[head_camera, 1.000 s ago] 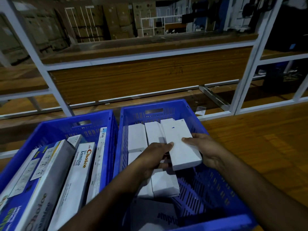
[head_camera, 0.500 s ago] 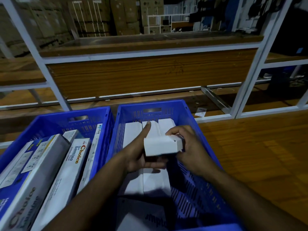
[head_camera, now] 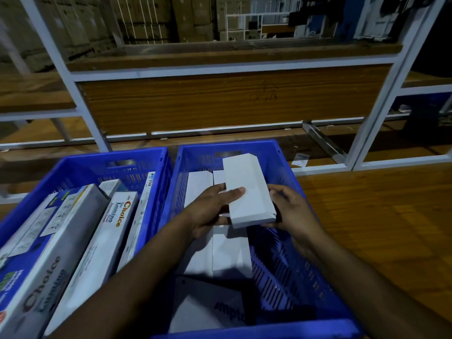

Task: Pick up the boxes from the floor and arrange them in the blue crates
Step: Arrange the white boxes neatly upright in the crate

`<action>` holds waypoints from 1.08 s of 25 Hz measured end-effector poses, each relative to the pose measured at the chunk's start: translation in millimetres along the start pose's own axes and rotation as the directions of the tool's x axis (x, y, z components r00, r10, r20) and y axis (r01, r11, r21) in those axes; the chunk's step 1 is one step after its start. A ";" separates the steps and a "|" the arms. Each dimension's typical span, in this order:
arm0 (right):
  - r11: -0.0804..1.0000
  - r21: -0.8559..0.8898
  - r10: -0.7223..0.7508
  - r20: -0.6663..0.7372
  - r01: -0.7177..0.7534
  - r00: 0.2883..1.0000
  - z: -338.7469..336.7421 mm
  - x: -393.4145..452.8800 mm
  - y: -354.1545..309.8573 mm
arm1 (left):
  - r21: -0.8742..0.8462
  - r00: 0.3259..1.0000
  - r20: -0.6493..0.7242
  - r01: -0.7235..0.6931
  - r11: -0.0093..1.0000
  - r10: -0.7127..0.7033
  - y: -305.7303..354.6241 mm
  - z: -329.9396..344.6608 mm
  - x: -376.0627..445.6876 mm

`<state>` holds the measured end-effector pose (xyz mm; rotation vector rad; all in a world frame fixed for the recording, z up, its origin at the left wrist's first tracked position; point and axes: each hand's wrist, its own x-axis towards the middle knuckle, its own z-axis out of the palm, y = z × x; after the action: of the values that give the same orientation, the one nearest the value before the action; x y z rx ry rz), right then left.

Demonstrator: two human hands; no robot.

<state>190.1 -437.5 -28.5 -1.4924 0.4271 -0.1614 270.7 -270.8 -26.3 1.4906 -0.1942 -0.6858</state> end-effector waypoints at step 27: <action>0.298 -0.944 0.297 -0.051 -0.143 0.954 -3.1 15.8 50.0 | 0.239 0.991 -0.134 0.024 0.971 0.008 -14.4 -9.4 3.7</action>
<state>195.6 -441.9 -80.5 -2.5870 0.6729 0.5426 274.3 -263.8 -42.1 1.7647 -0.1726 -0.5804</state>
